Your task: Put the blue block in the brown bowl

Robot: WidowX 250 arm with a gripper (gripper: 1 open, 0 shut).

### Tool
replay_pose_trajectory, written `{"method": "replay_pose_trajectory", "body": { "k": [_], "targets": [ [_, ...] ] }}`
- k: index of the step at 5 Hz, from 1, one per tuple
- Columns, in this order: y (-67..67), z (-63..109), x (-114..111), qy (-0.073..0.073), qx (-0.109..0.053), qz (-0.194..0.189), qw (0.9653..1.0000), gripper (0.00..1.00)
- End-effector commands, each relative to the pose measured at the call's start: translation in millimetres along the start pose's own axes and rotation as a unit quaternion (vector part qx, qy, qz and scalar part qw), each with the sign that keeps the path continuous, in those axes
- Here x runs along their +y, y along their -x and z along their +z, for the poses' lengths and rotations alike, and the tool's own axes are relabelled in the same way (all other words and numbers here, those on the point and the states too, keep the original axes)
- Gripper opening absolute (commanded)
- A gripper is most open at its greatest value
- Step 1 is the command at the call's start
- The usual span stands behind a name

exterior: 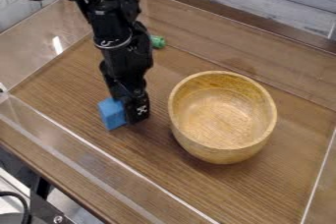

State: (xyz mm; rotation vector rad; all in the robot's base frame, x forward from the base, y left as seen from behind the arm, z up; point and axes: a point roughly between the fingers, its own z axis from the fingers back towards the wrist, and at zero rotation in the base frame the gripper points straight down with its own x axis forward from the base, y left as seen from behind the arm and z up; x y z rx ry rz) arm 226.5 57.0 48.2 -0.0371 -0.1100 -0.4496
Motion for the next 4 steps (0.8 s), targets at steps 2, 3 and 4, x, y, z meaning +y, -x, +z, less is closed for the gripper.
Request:
{"method": "replay_pose_trajectory", "body": {
  "k": [2, 3, 4],
  "targets": [
    [-4.9, 0.4, 8.8, -0.007, -0.012, -0.012, 0.9998, 1.0],
    [-5.2, -2.7, 10.1, -0.005, -0.011, -0.019, 0.9997, 1.0],
    [-5.5, -5.7, 11.1, -0.005, -0.013, -0.022, 0.9997, 1.0]
  ]
}}
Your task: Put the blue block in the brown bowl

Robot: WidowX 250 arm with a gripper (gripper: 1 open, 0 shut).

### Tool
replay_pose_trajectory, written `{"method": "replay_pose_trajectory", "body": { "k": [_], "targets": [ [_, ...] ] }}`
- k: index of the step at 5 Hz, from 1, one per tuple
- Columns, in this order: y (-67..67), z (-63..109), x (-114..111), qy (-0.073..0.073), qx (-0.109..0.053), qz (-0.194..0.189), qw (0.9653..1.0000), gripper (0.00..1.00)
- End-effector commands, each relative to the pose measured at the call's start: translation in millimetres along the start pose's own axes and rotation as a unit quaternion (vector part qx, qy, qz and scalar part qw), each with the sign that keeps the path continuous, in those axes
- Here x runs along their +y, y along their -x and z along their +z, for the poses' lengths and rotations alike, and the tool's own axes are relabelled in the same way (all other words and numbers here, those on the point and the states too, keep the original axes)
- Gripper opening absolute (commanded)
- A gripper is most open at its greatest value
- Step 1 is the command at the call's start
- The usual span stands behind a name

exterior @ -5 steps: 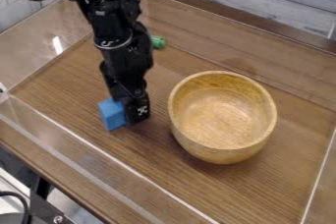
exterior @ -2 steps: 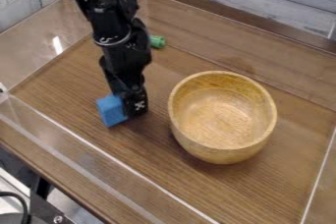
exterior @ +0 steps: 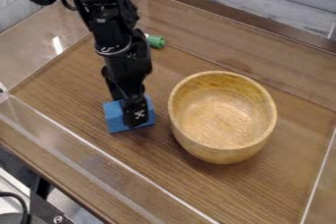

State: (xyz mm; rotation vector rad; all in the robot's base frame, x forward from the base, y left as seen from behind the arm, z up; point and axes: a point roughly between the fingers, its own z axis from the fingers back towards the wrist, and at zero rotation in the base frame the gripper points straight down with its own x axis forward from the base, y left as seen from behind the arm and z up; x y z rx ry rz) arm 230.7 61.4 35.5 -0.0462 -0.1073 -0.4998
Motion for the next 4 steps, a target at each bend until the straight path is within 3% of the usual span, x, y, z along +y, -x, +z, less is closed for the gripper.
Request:
{"method": "replay_pose_trajectory", "body": {
  "k": [1, 3, 4],
  "targets": [
    [-5.0, 4.7, 6.8, -0.011, -0.014, 0.0, 0.9998, 1.0],
    [-6.0, 0.5, 9.2, -0.011, -0.016, -0.004, 0.9998, 1.0],
    [-7.2, -0.4, 10.5, -0.01, -0.017, -0.006, 0.9998, 0.0]
  ]
}}
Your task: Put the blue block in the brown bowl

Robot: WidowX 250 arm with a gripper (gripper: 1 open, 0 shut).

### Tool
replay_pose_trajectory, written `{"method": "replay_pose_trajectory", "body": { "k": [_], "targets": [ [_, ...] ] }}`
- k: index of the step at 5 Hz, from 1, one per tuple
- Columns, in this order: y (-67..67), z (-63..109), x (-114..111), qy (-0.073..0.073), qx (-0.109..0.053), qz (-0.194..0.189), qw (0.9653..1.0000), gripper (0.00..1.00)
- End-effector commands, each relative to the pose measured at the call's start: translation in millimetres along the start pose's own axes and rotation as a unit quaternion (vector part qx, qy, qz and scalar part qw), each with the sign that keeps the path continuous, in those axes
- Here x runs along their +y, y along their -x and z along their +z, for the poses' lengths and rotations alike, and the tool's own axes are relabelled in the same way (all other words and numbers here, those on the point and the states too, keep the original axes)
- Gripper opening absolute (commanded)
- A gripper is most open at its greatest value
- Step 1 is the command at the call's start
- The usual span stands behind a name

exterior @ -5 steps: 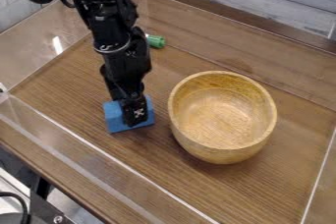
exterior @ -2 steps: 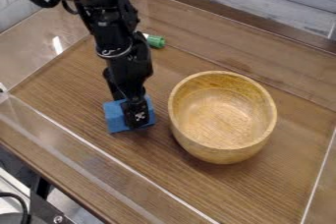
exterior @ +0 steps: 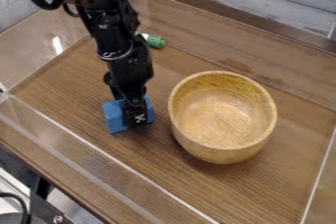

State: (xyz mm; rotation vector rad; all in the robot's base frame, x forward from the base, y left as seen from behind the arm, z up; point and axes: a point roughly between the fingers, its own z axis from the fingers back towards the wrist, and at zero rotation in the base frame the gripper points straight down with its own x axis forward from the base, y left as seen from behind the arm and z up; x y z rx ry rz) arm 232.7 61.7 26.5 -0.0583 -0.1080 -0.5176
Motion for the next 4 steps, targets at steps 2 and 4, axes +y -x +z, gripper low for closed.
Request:
{"method": "replay_pose_trajectory", "body": {
  "k": [2, 4],
  "targets": [
    [-11.7, 19.4, 12, -0.019, -0.016, 0.001, 0.9997, 0.0],
    [-17.4, 33.3, 15, -0.024, -0.017, -0.001, 0.9996, 0.0]
  ]
}}
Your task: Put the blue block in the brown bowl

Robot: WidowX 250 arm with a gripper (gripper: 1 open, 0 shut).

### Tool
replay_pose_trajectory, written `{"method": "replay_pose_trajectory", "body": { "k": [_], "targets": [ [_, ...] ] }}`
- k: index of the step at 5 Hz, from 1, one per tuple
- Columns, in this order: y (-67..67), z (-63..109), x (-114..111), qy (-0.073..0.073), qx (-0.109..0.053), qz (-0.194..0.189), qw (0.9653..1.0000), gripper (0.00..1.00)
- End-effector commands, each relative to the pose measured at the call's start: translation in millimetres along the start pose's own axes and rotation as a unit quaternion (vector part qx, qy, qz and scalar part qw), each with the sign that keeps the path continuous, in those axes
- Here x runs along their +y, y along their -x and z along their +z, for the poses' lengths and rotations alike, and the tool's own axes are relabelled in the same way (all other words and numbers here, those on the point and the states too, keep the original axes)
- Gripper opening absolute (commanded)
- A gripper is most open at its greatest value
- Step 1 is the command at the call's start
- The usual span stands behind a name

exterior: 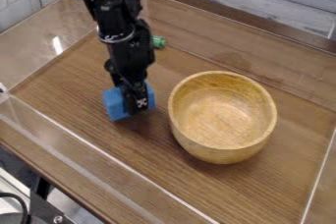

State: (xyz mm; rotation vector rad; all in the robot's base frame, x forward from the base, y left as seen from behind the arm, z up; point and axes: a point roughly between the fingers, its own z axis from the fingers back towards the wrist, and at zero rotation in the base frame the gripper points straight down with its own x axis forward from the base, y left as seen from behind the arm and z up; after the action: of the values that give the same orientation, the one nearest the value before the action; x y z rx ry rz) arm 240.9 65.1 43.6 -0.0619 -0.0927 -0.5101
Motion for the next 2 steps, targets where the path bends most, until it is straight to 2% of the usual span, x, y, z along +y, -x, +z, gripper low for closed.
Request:
{"method": "replay_pose_trajectory", "body": {
  "k": [1, 2],
  "targets": [
    [-13.1, 24.7, 9.0, -0.028, -0.022, -0.006, 0.9993, 0.0],
    [-17.4, 31.3, 8.4, -0.031, -0.024, -0.008, 0.9992, 0.0]
  ]
}}
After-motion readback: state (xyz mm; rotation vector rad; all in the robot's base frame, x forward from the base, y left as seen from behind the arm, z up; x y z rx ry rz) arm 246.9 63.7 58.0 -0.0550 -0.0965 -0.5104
